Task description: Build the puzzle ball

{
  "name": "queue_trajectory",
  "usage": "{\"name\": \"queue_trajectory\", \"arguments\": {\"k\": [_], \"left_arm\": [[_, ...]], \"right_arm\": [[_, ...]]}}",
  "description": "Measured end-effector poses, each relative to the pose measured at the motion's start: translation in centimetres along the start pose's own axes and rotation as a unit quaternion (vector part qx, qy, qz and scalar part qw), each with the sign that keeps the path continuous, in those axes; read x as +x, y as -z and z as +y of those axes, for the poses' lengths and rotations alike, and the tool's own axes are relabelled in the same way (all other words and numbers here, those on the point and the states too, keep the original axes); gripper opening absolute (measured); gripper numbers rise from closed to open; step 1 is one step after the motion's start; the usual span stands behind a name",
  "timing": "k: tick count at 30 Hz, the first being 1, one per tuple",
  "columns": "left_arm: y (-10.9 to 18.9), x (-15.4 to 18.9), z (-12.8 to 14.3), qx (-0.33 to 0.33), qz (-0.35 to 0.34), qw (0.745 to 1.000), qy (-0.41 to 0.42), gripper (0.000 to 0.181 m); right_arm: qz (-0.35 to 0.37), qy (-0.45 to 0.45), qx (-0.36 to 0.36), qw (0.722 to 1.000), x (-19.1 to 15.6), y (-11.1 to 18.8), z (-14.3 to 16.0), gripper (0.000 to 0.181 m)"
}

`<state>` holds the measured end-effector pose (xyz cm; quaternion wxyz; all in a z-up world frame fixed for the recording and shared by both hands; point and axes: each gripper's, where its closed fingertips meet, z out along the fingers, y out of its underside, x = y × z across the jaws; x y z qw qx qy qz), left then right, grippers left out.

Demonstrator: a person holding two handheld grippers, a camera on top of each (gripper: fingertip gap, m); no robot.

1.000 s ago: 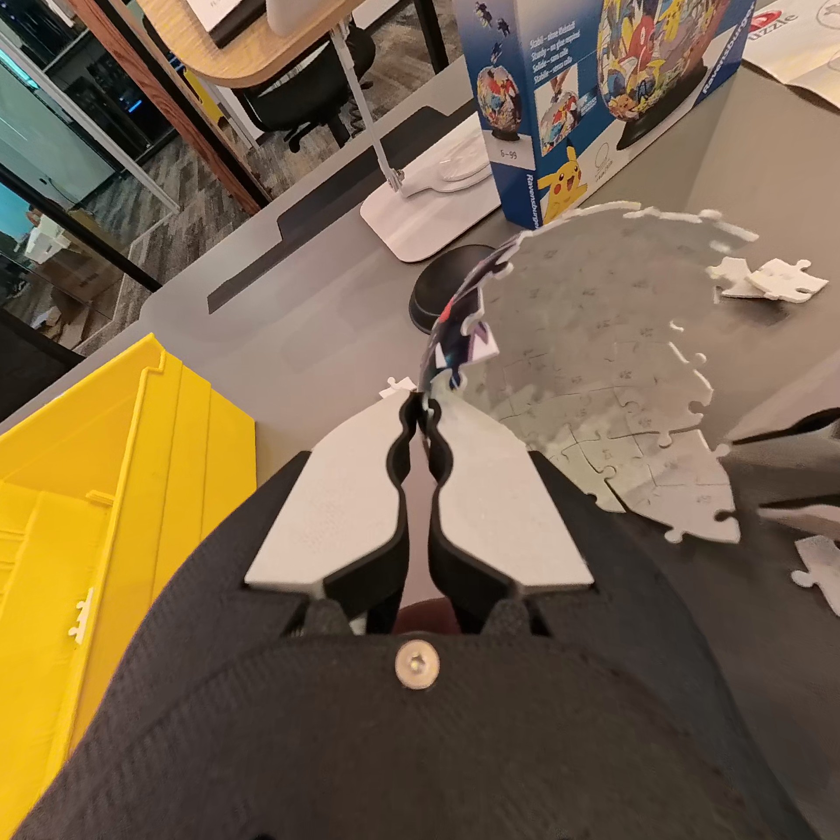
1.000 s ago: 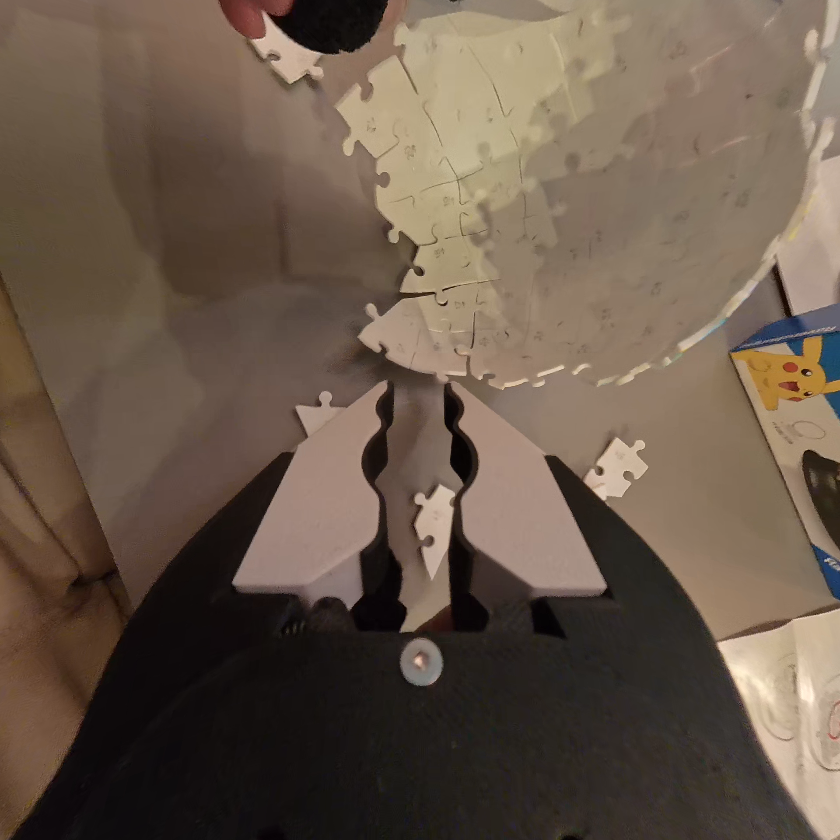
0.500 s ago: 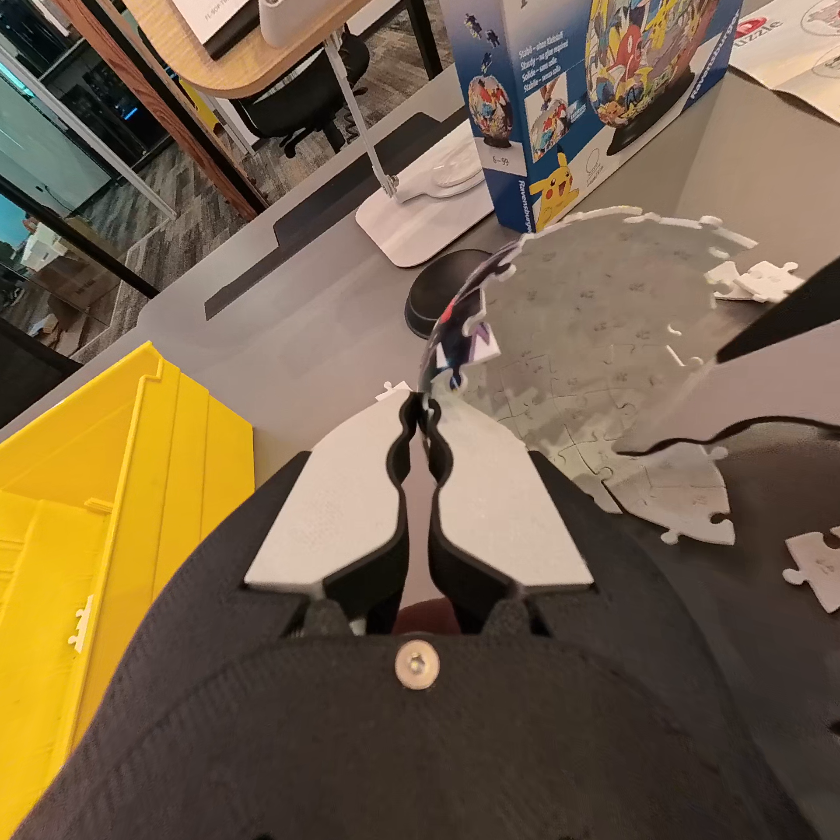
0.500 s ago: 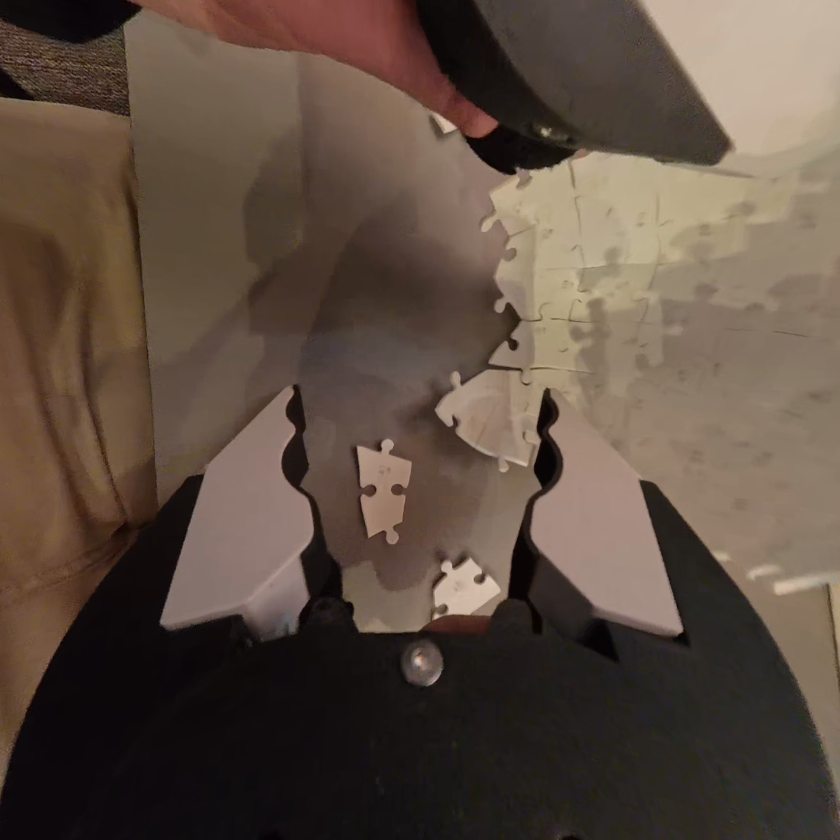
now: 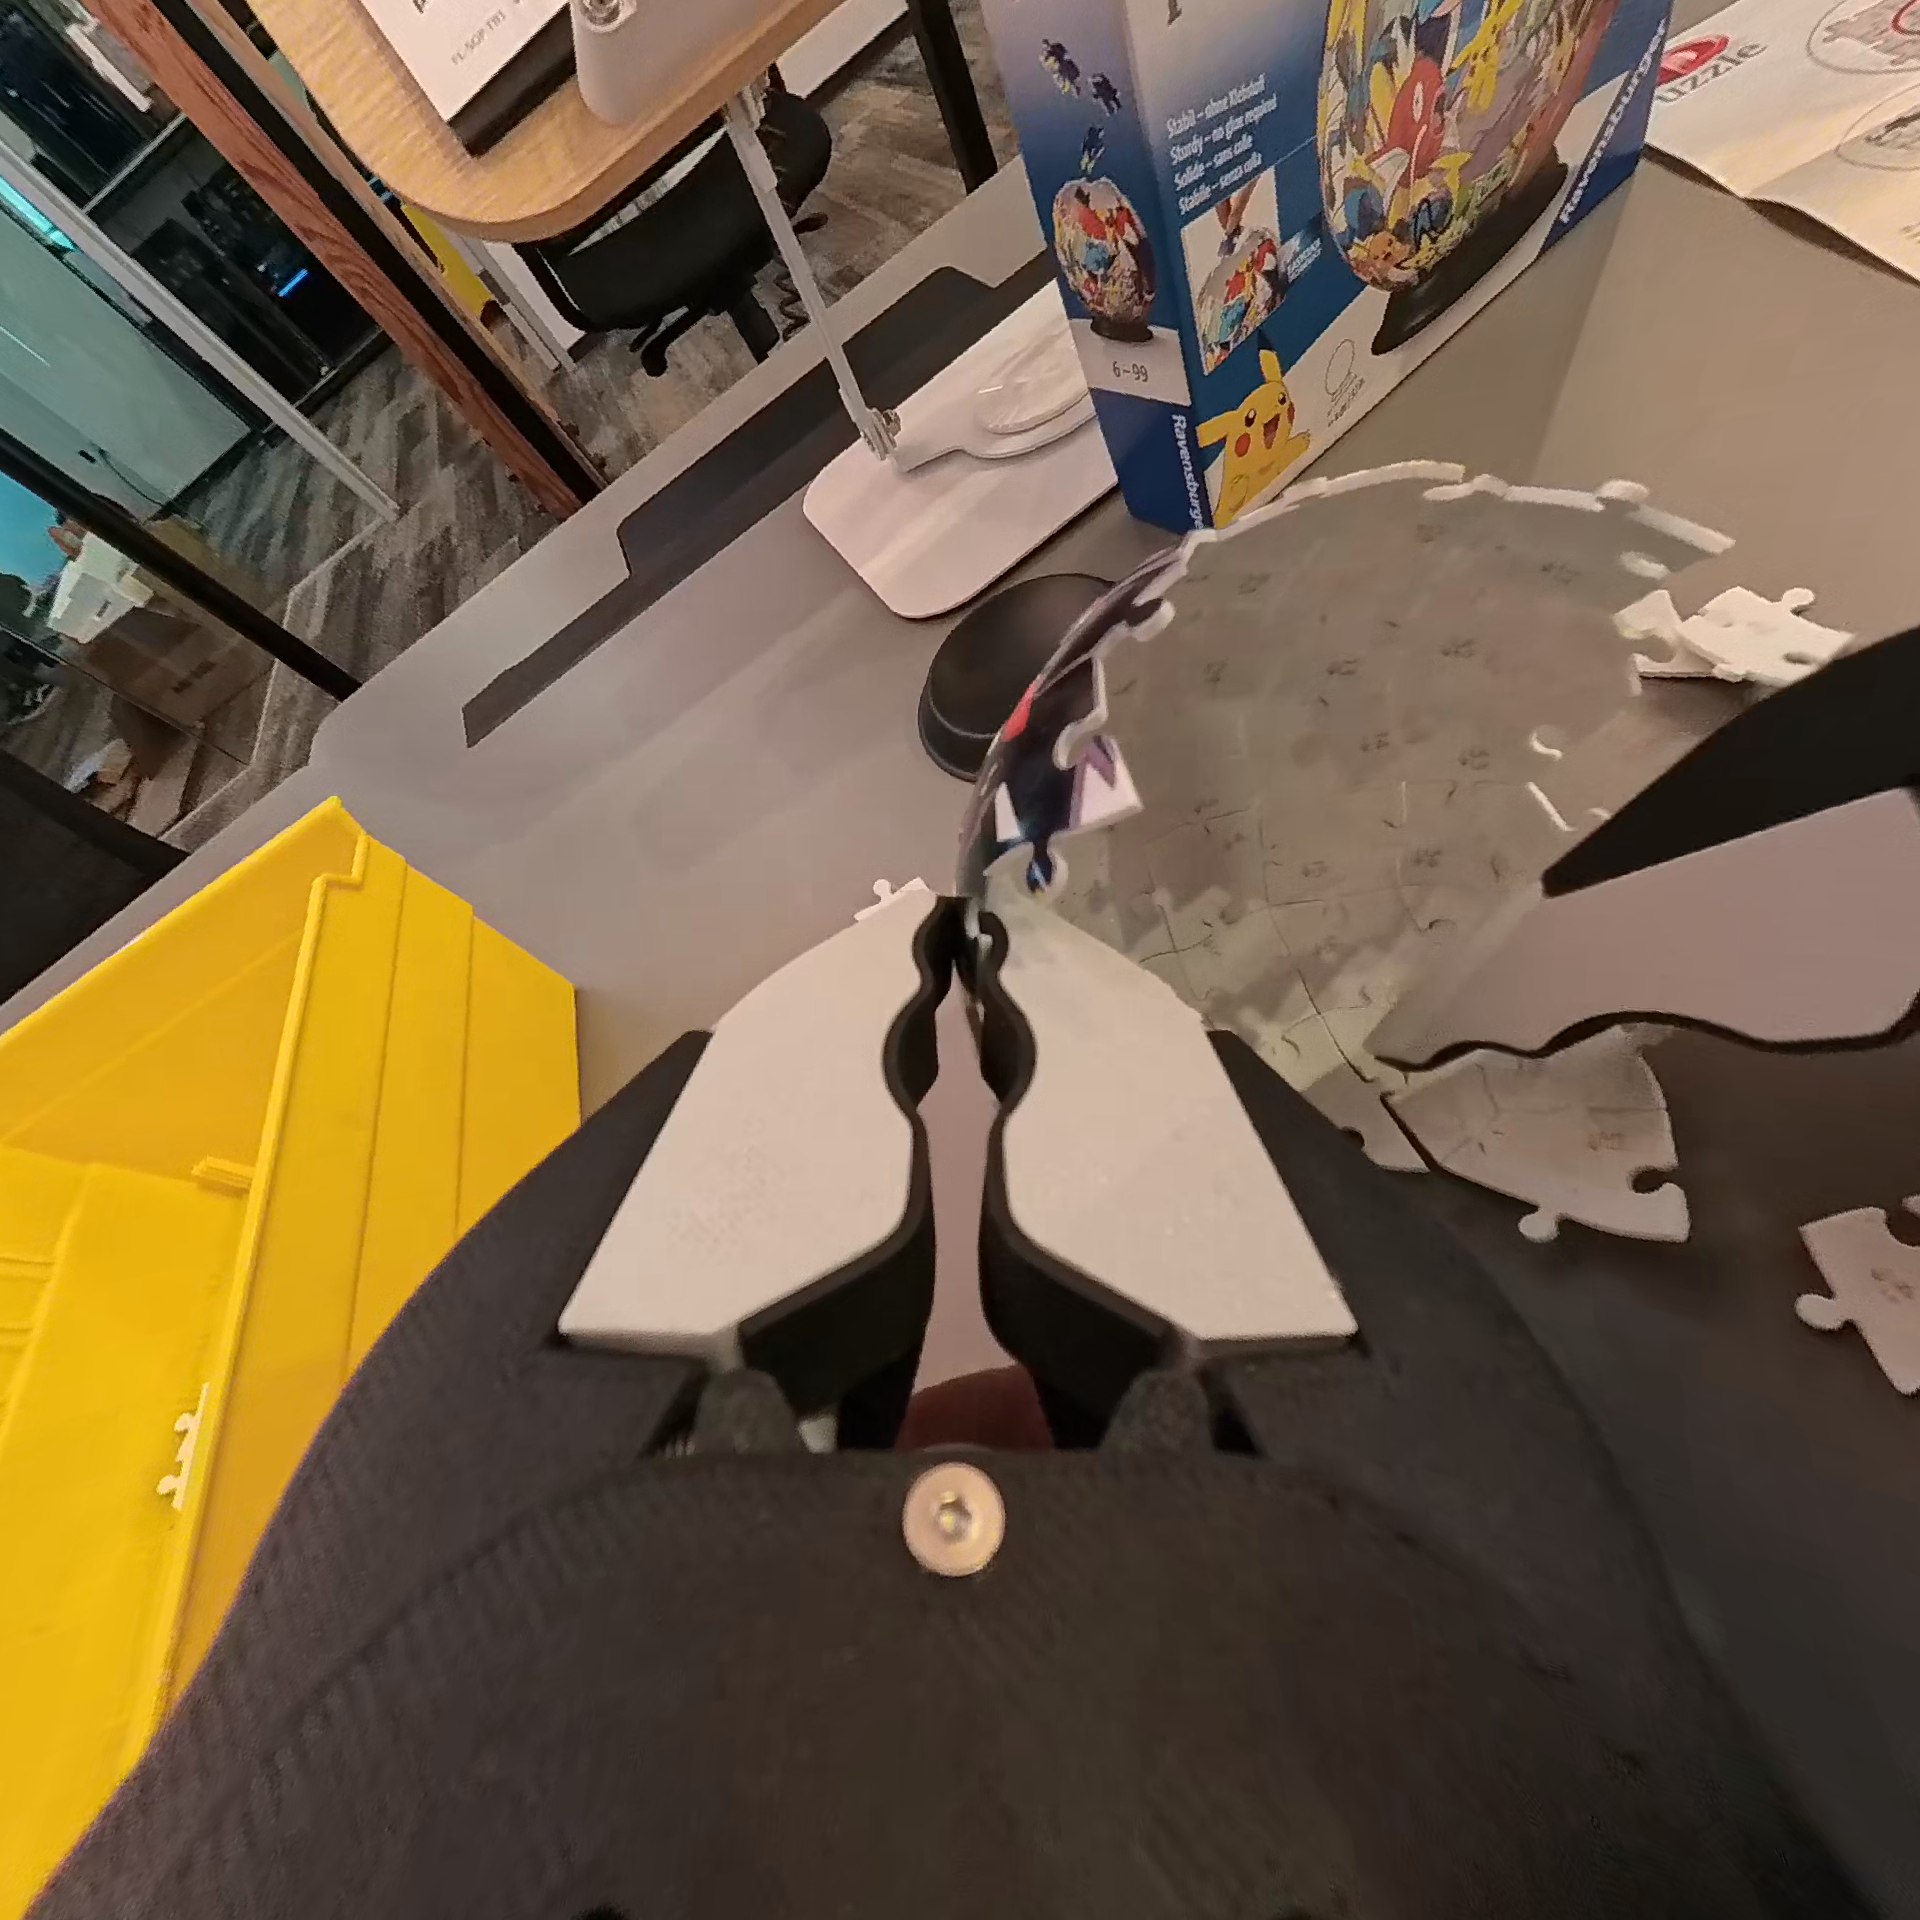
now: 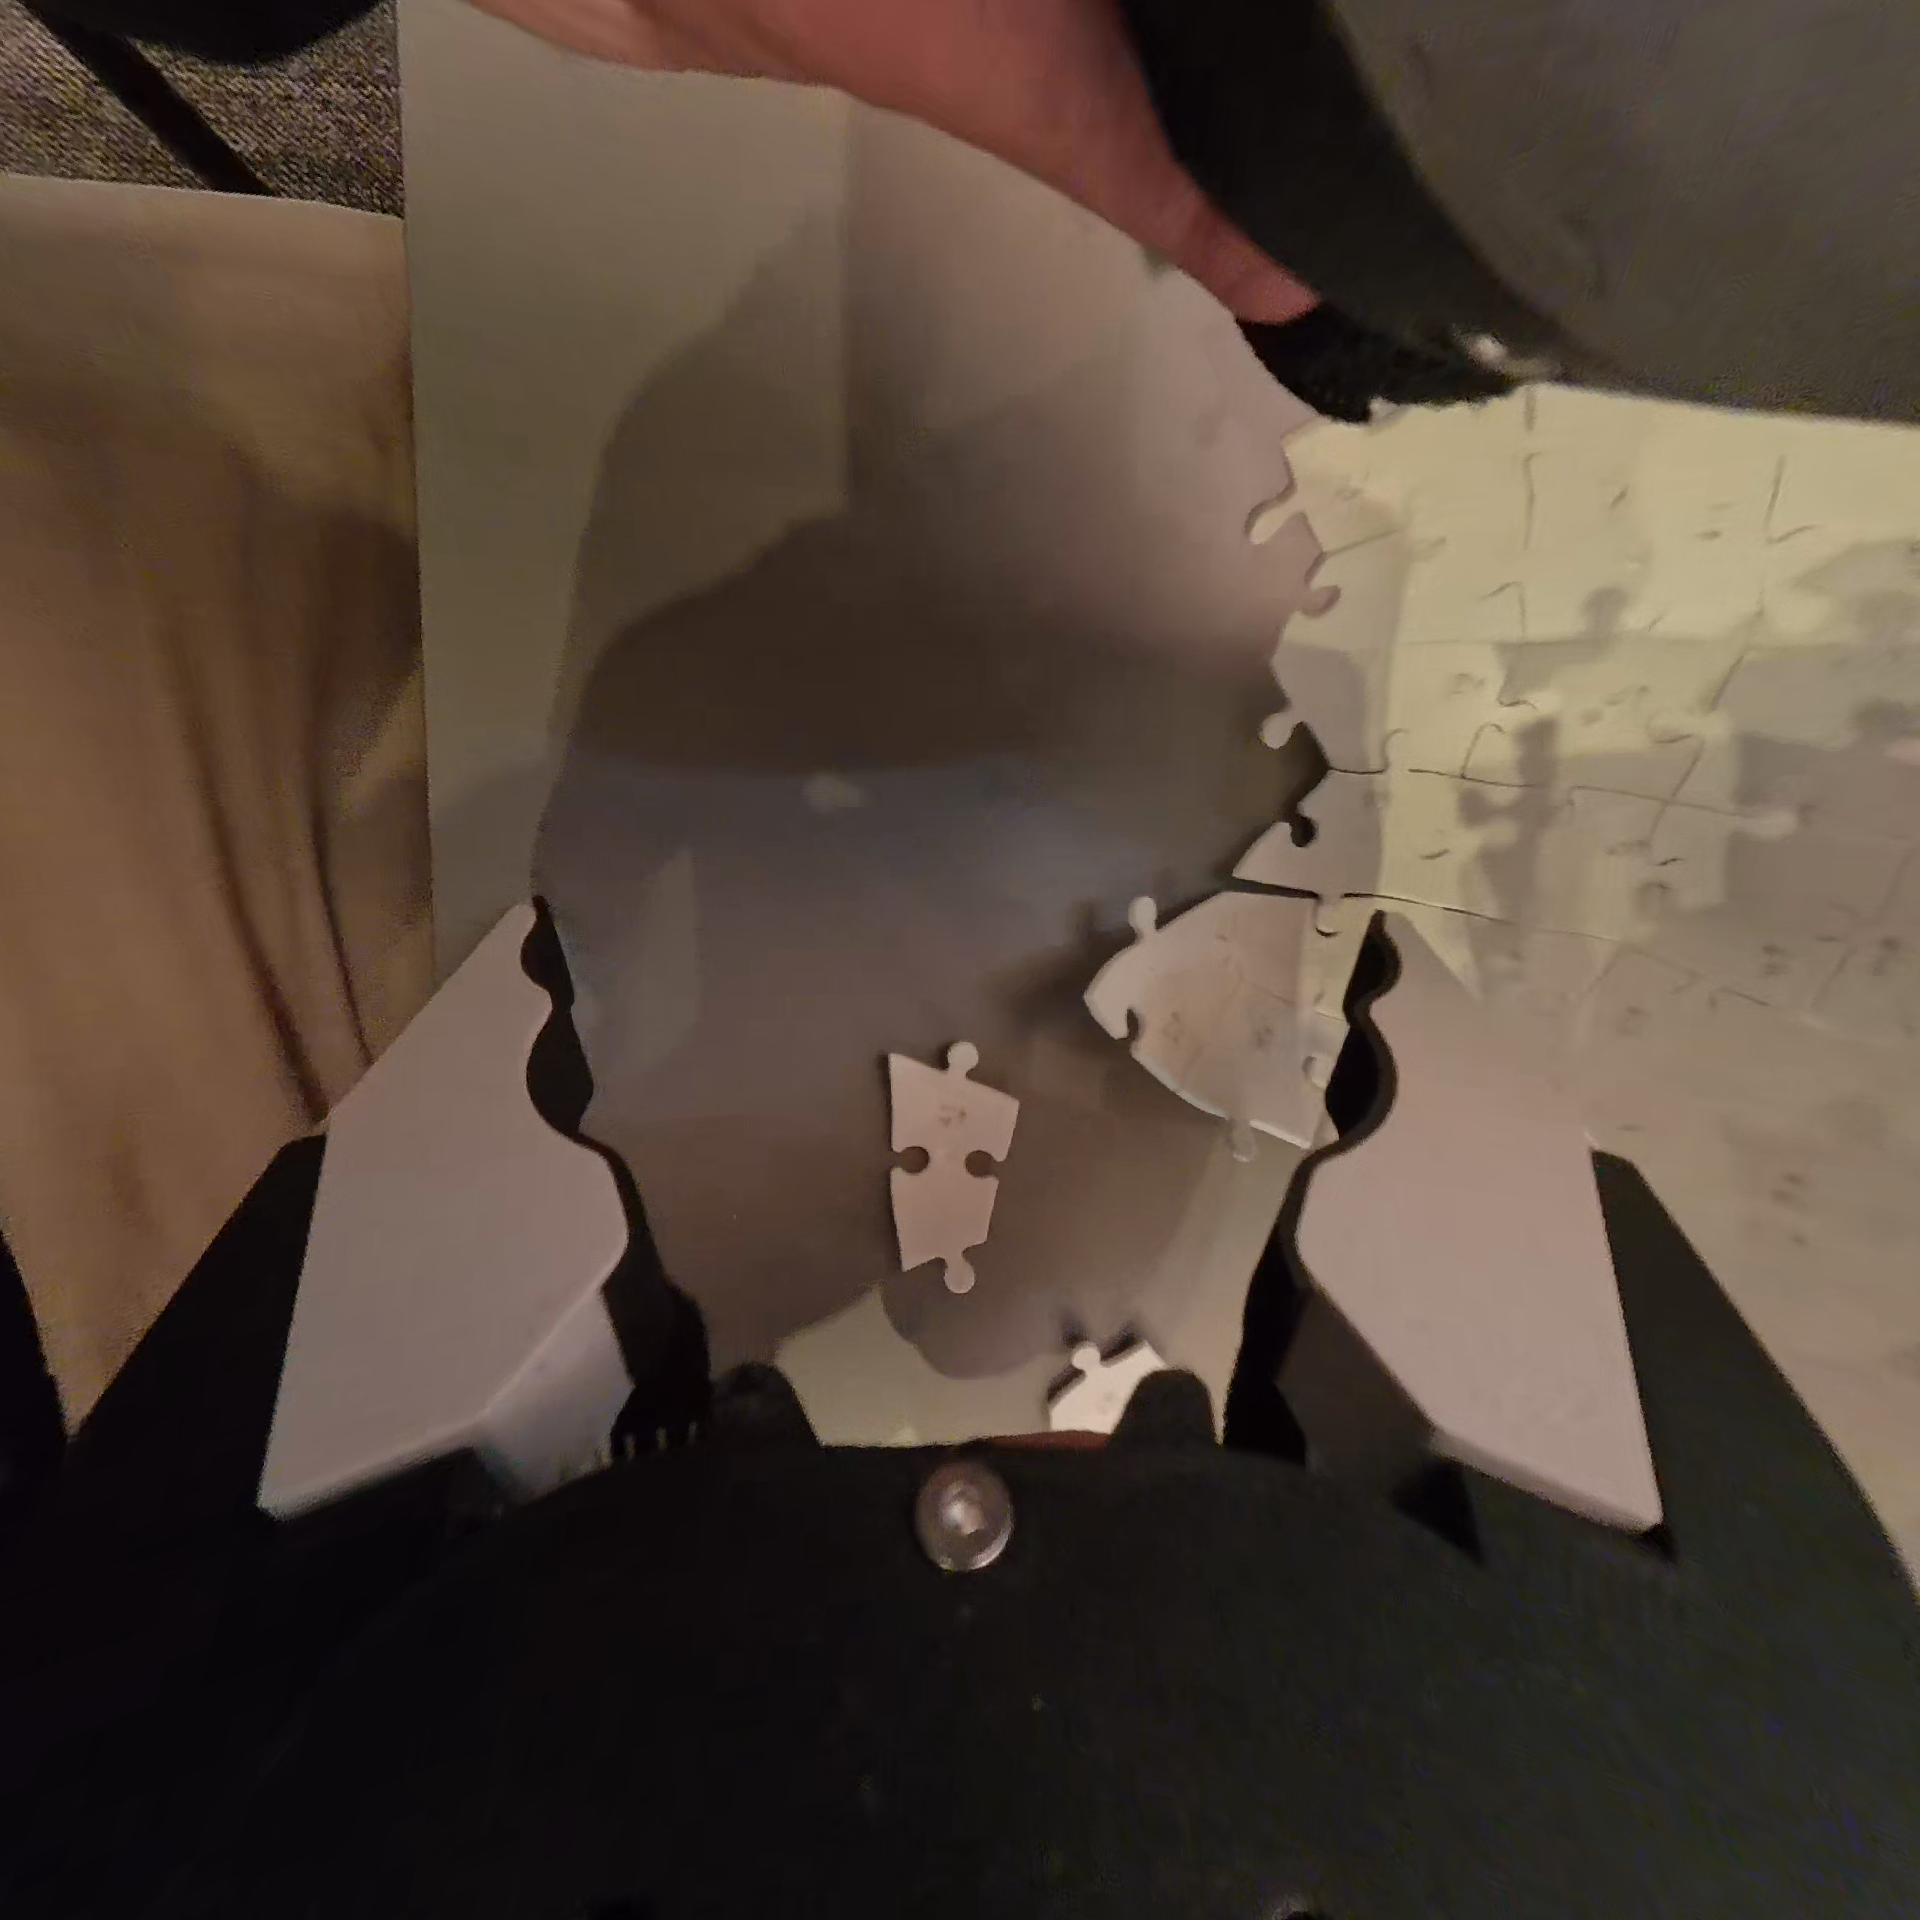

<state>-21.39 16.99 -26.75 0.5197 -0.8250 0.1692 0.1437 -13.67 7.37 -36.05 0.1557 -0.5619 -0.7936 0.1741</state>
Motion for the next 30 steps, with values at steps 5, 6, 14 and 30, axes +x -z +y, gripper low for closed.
{"name": "queue_trajectory", "arguments": {"k": [5,6,14,30], "left_arm": [[-0.08,0.12,-0.12,0.002,-0.002,1.0,-0.004,0.002],[-0.12,0.12,-0.12,0.002,-0.002,1.0,-0.004,0.002],[-0.28,0.19,-0.15,0.0,-0.006,1.0,-0.009,0.002],[-0.69,0.49,-0.11,-0.006,-0.01,1.0,-0.011,0.002]], "right_arm": [[-0.013,-0.015,-0.006,1.0,-0.25,-0.28,0.21,0.147],[-0.012,-0.017,-0.008,1.0,-0.25,-0.3,0.26,0.148],[-0.014,-0.017,-0.009,1.0,-0.44,-0.4,0.36,0.153],[-0.008,-0.014,-0.006,1.0,-0.18,0.19,0.82,0.145]]}}
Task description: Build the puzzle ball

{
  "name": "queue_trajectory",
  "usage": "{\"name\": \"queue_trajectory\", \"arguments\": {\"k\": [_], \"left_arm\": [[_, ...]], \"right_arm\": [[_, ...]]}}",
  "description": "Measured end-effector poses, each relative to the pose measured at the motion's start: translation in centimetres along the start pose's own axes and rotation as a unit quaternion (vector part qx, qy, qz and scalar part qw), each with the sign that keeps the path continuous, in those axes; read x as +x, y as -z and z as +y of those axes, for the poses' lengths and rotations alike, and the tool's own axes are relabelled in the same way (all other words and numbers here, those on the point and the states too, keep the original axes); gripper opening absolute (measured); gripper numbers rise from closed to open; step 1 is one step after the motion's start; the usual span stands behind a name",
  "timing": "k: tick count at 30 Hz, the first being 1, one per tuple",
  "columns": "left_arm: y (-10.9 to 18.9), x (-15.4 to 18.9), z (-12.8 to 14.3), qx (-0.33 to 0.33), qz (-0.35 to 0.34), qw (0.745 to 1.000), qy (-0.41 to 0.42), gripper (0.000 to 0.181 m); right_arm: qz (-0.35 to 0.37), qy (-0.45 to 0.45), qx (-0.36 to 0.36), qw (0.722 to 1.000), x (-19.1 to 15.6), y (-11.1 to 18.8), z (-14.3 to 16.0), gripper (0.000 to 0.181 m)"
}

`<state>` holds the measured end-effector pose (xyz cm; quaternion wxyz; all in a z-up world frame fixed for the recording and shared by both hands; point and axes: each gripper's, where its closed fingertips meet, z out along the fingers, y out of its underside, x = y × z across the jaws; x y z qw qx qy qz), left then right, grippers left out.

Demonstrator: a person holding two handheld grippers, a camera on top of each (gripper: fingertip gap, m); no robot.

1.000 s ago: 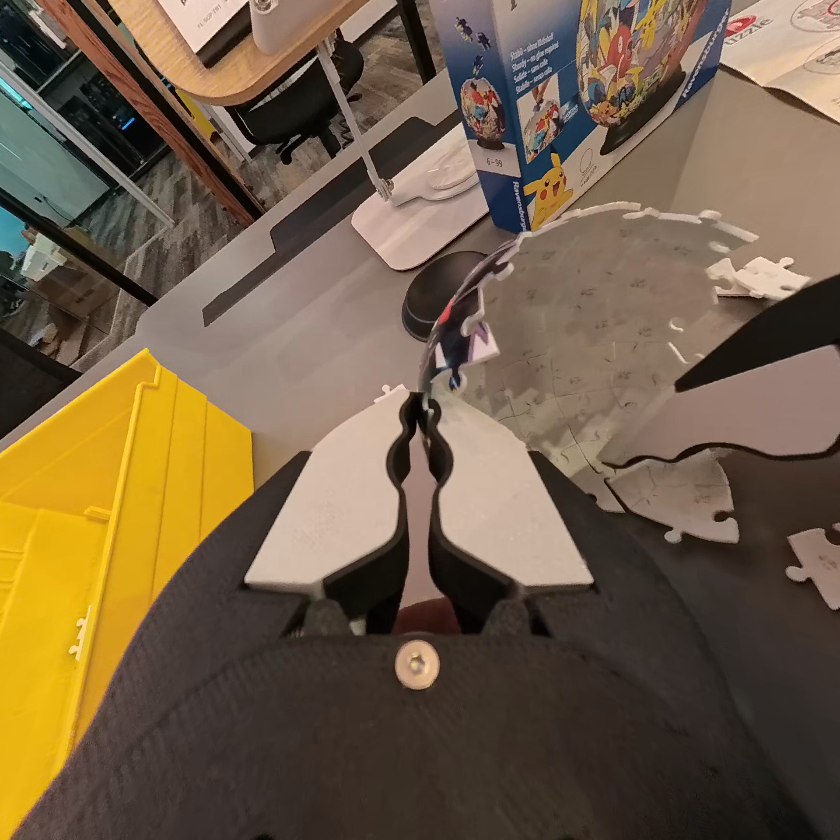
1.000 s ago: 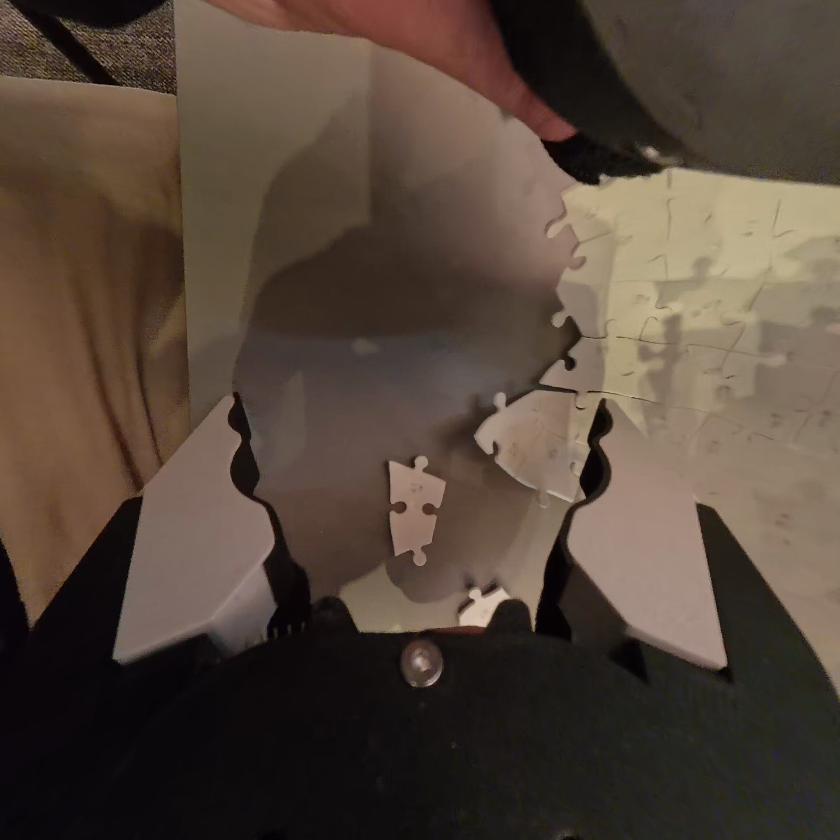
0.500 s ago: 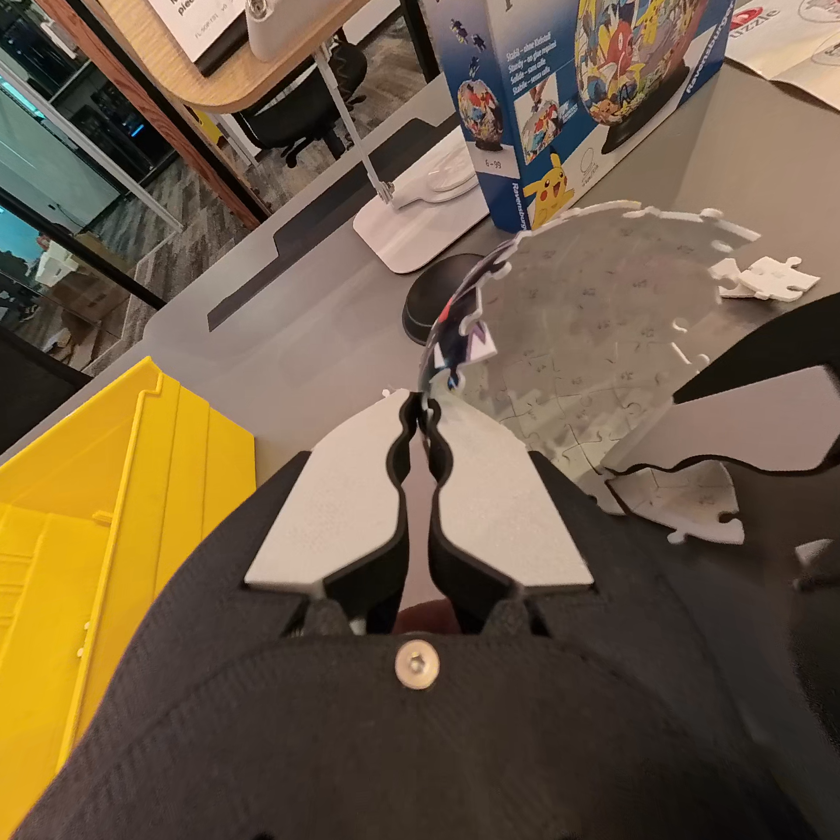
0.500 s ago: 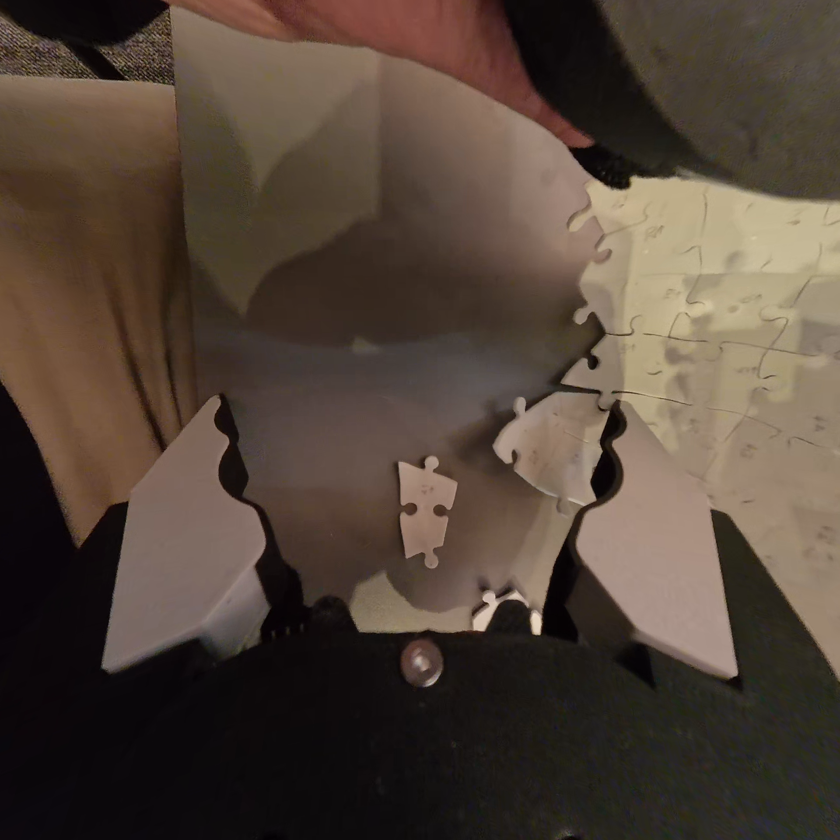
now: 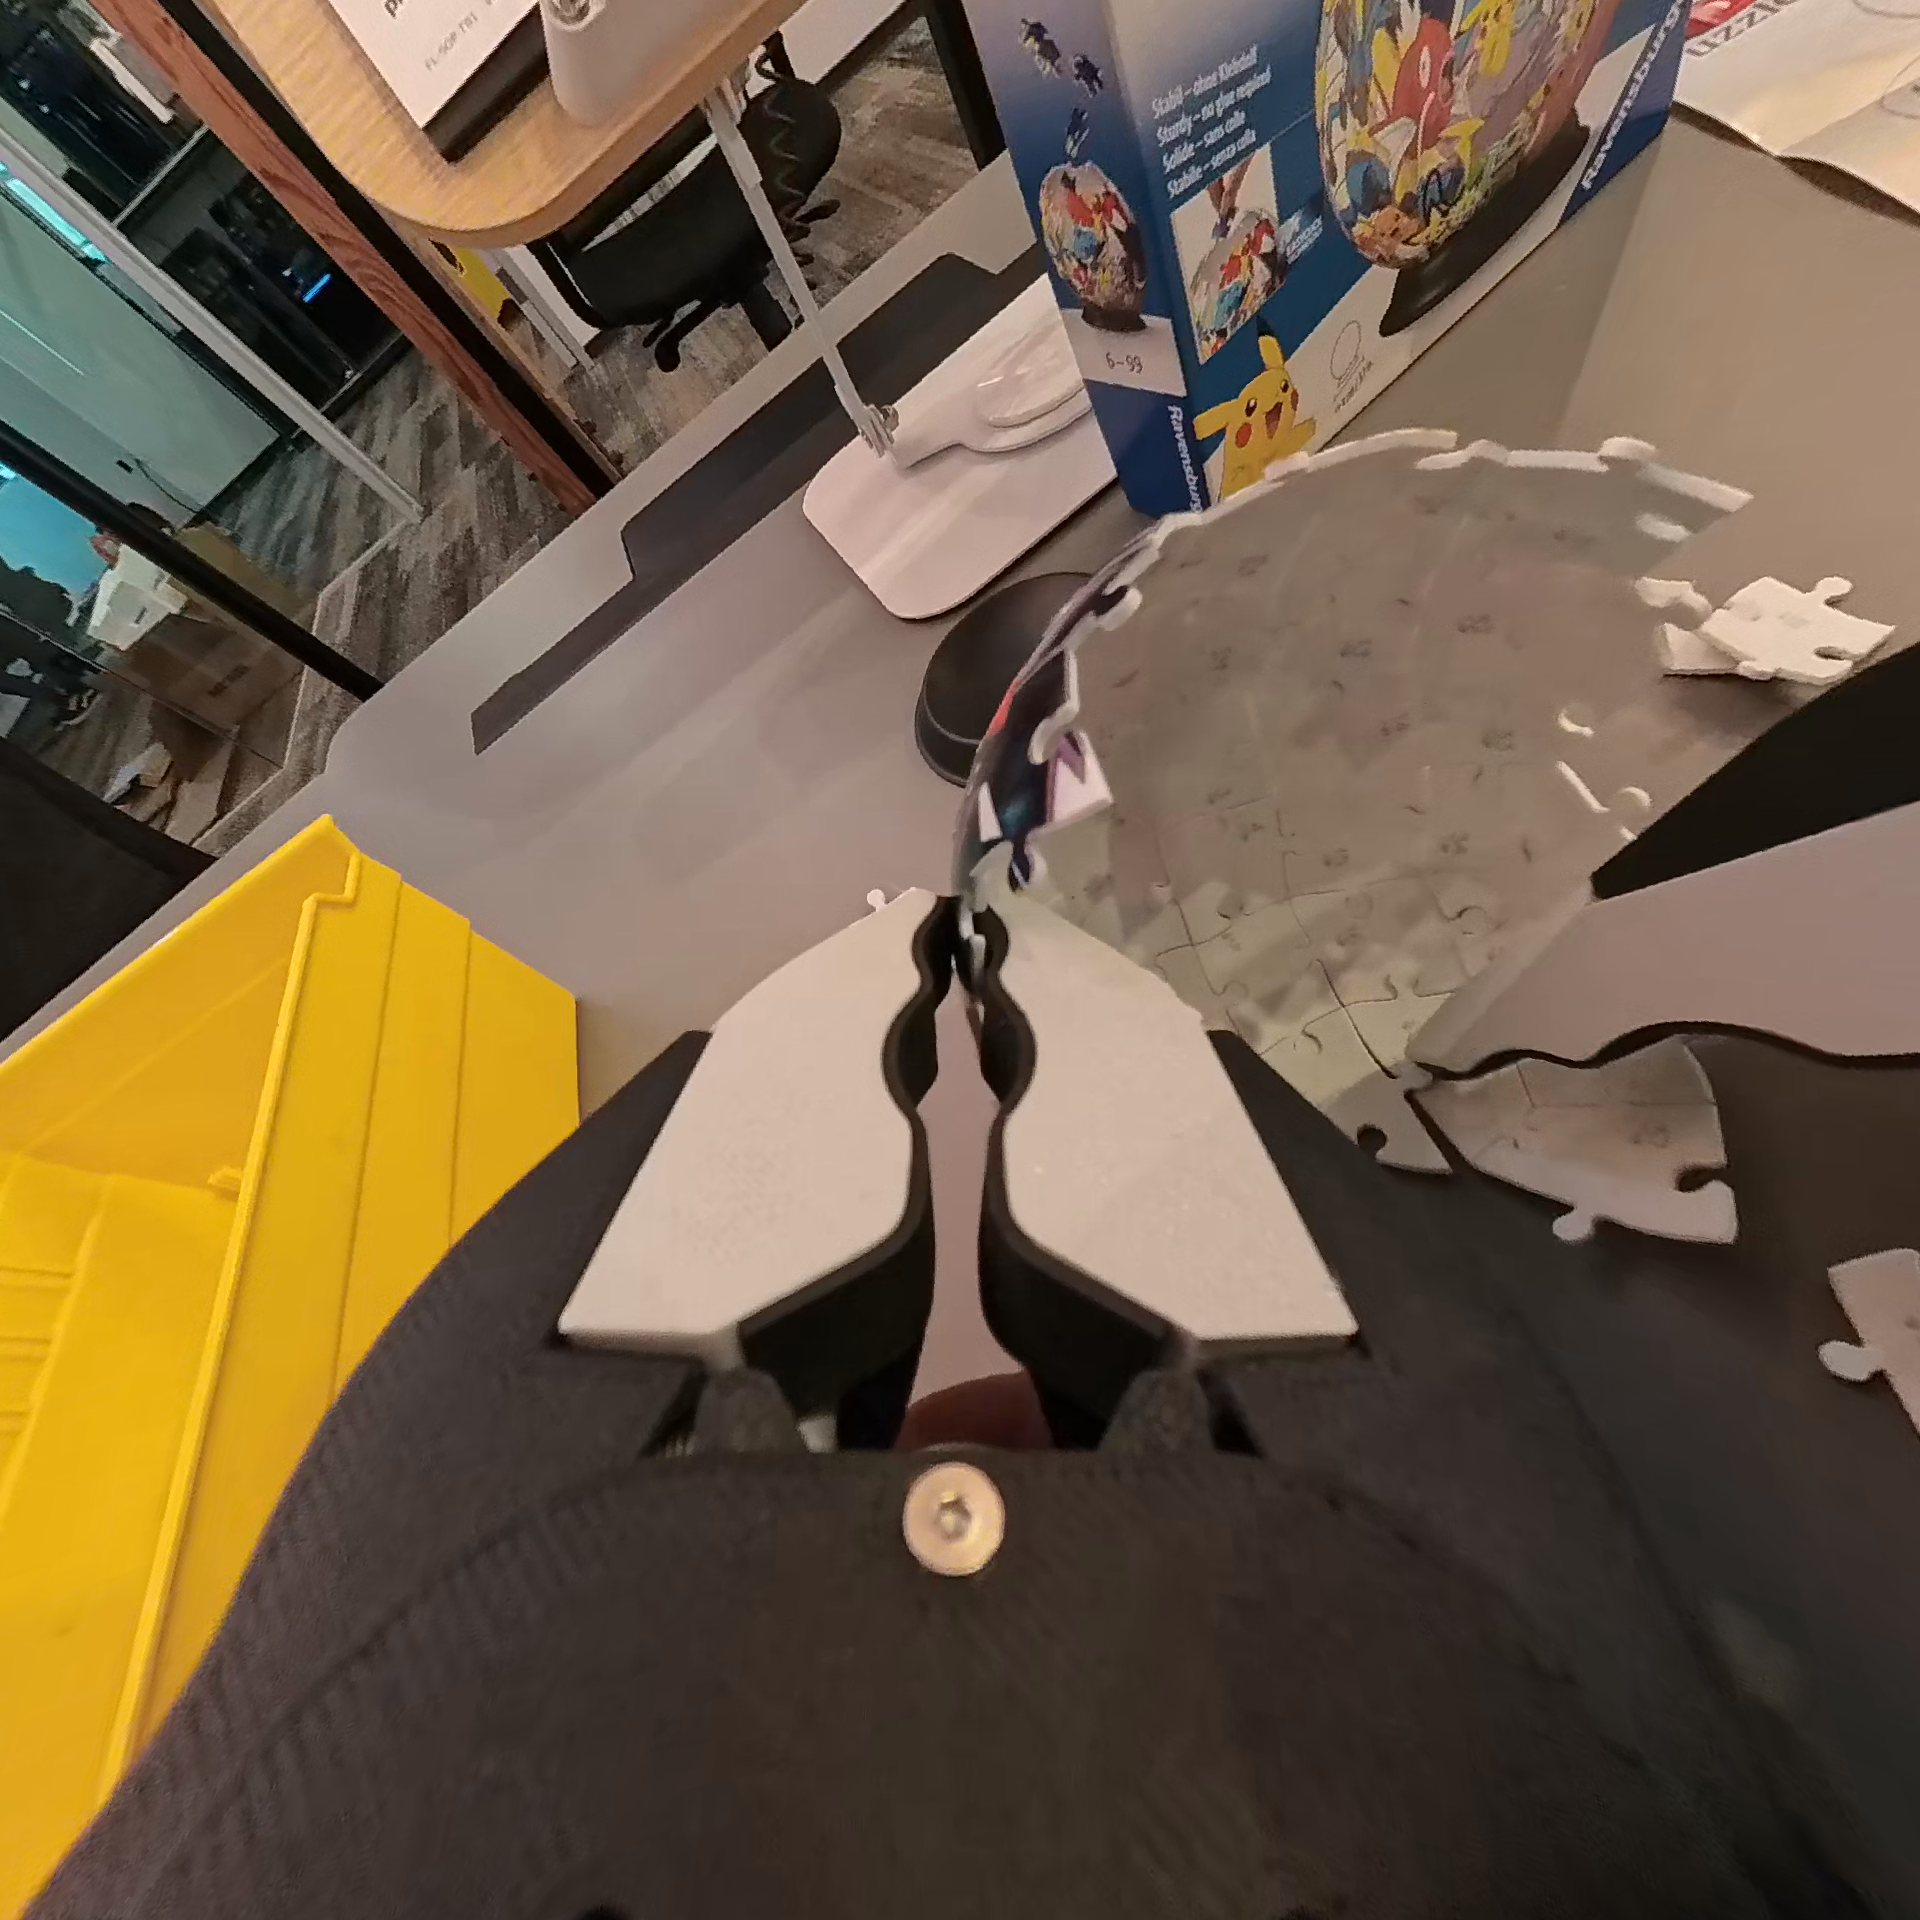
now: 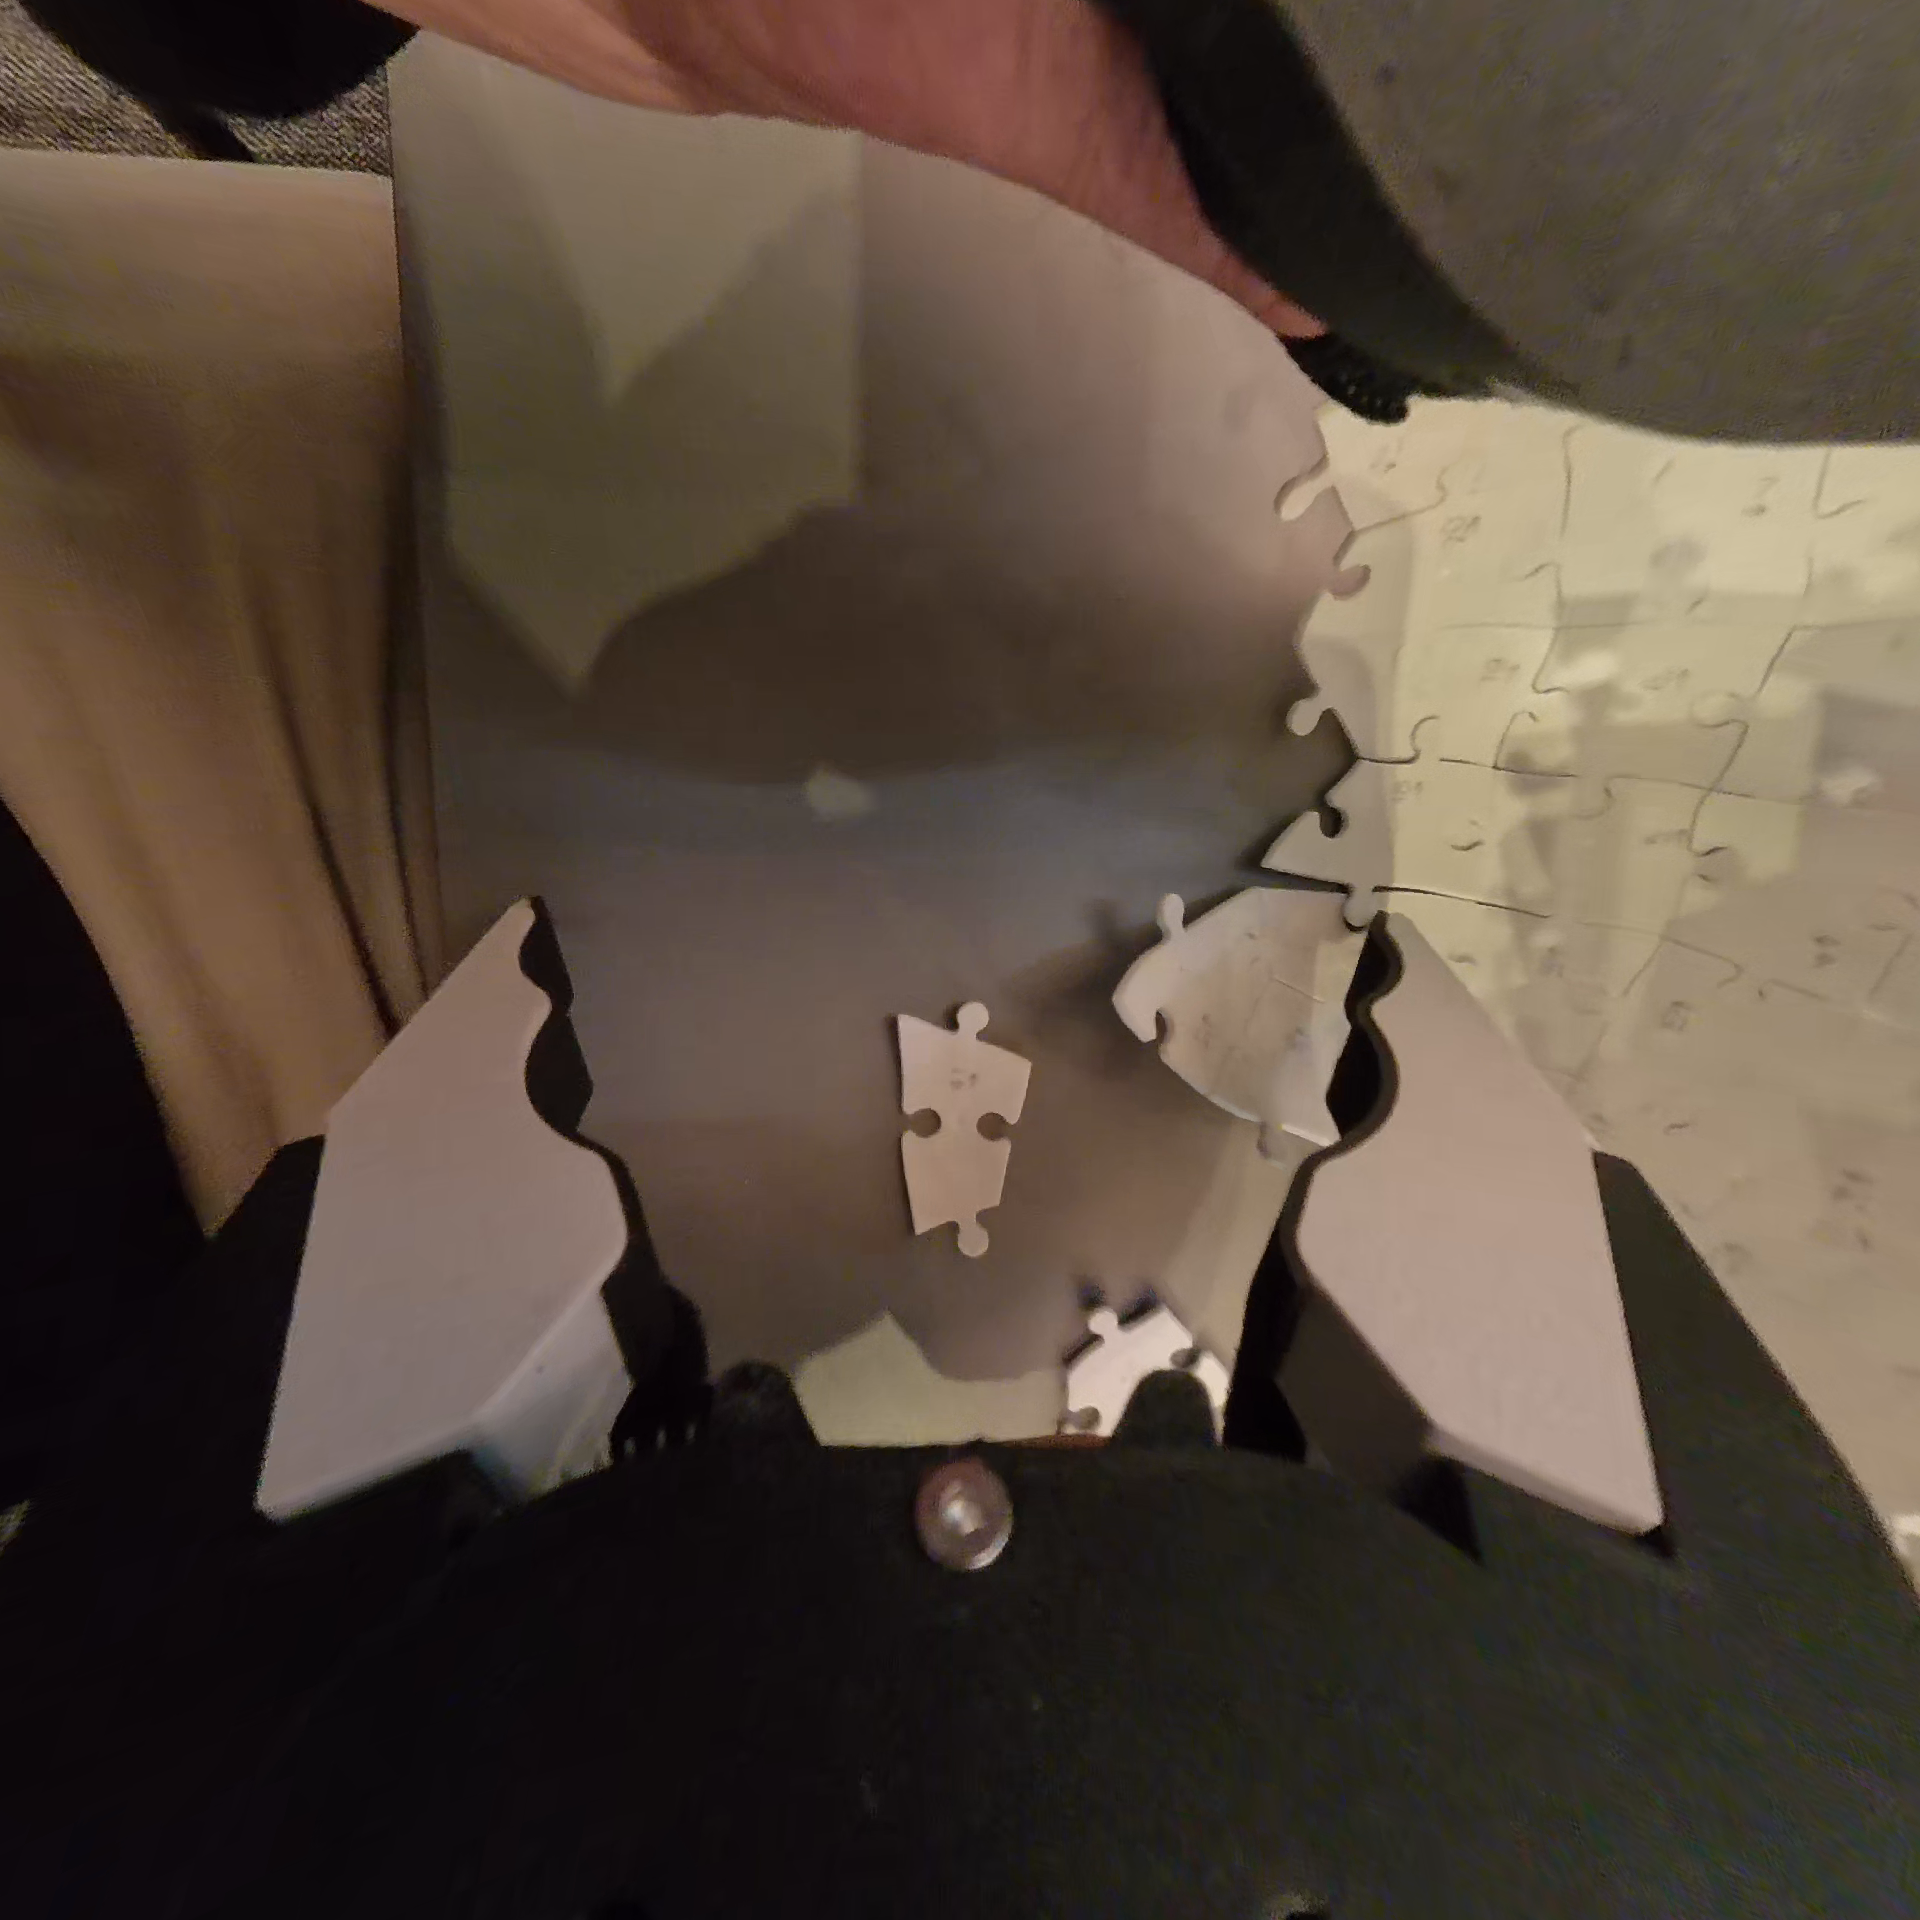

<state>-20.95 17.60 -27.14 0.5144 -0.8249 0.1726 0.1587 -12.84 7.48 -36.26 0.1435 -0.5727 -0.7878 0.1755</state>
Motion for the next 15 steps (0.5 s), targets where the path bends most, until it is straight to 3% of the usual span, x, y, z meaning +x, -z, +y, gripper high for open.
{"name": "queue_trajectory", "arguments": {"k": [15], "left_arm": [[0.01,0.33,-0.47,-0.001,0.002,1.0,0.023,0.002]], "right_arm": [[-0.003,-0.001,0.007,1.0,-0.22,0.0,0.07,0.146]]}}
